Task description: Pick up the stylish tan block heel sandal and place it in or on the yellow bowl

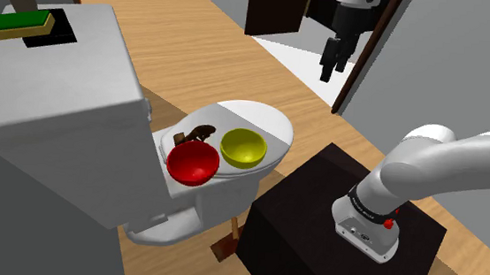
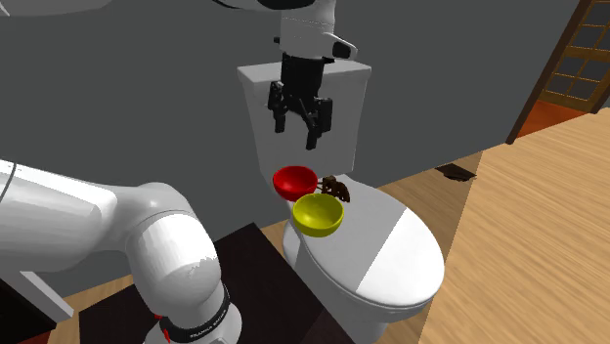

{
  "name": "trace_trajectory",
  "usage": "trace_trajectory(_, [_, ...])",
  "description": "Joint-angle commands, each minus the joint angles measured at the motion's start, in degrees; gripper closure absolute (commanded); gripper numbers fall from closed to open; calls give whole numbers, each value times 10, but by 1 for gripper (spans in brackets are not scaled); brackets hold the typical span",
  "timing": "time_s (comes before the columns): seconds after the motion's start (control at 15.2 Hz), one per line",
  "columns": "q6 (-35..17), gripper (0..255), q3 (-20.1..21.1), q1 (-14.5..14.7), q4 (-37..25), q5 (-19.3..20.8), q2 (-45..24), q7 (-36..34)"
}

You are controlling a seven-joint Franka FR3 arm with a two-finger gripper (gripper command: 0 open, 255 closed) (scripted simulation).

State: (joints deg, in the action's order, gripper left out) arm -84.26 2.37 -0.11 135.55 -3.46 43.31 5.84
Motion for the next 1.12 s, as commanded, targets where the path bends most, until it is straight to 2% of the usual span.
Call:
trace_trajectory(0.0, [0, 0, 0, 0, 0, 0, 0, 0])
trace_trajectory(0.53, [-131, 0, 21, 20, -14, 11, -154, 36])
trace_trajectory(1.06, [-232, 0, 45, 35, -75, 35, -326, 59])
